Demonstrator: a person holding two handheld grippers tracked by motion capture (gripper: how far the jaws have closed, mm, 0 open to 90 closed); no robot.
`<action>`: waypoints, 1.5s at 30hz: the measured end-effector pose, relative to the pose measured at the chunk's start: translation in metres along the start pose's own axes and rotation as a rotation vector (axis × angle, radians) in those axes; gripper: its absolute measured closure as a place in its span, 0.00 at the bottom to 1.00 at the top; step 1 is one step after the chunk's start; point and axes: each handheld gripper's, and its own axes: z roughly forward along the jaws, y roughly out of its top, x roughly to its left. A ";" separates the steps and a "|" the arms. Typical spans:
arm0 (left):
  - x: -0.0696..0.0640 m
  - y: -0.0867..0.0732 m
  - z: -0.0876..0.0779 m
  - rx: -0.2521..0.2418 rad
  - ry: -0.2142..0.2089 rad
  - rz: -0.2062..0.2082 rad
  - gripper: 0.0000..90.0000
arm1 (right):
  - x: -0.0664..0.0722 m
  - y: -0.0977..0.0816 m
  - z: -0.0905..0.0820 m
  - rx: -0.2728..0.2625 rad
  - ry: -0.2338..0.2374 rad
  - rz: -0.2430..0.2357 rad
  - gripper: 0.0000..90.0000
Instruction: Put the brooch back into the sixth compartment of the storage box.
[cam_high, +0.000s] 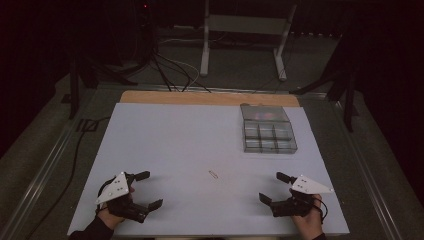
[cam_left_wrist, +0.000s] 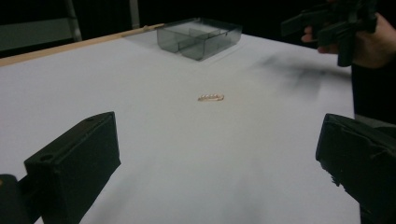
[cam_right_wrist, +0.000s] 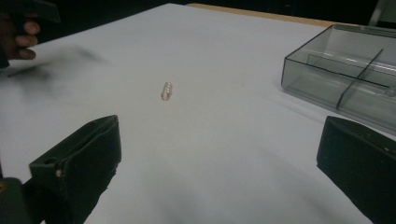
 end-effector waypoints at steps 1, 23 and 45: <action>0.000 0.000 0.000 0.001 0.002 0.002 0.01 | 0.000 0.000 0.001 0.005 -0.002 0.000 0.00; 0.004 -0.001 0.000 -0.008 -0.001 0.001 0.01 | -0.001 0.001 0.002 0.053 0.001 0.028 0.00; 0.003 -0.001 -0.002 -0.001 -0.029 -0.041 0.01 | 0.006 0.017 0.001 0.059 0.016 0.027 0.00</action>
